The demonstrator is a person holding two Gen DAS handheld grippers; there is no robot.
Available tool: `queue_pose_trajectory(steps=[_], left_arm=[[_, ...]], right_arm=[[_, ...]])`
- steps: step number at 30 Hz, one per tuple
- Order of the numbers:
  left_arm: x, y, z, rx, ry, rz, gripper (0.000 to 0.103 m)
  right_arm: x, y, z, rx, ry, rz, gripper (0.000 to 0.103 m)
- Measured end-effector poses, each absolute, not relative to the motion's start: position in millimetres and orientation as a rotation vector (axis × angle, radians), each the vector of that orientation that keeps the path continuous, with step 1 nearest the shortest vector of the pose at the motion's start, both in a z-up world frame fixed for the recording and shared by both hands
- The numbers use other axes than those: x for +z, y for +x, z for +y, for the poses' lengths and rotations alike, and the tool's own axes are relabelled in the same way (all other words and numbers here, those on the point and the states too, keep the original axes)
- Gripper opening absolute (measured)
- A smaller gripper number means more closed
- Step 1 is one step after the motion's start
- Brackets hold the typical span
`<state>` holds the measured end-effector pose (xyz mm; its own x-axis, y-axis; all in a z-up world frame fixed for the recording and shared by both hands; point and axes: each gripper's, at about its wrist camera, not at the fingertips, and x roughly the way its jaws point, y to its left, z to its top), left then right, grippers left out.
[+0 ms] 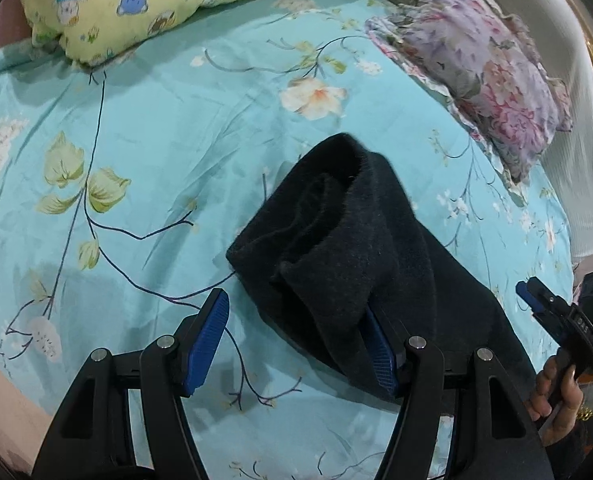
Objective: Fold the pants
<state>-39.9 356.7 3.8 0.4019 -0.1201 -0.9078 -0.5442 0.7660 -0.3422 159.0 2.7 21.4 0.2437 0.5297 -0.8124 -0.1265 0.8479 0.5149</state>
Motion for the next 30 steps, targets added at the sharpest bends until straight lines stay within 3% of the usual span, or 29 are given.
queue_pose_trajectory(steps=[8,16,24,26,28,30], left_arm=[[-23,-41,366,0.289,-0.711,1.160,0.066],[-28,-26,366,0.258,-0.678,1.126,0.066],[-30,-22,359,0.259,-0.618,1.113,0.064],[-30,-20,358,0.259,-0.610,1.111,0.060],[-29,-18,353,0.254,-0.595,1.104,0.046],[-26,-15,347,0.245,-0.572,1.094,0.035]], right_arm=[[-25,171,18,0.517,0.349,1.411,0.046],[-33,147,47,0.606,0.191,1.458,0.042],[-39,174,13,0.567,0.403,1.457,0.042],[-43,175,20,0.578,0.374,1.470,0.041],[-41,170,34,0.586,0.268,1.462,0.035],[-41,165,49,0.614,0.209,1.471,0.017]])
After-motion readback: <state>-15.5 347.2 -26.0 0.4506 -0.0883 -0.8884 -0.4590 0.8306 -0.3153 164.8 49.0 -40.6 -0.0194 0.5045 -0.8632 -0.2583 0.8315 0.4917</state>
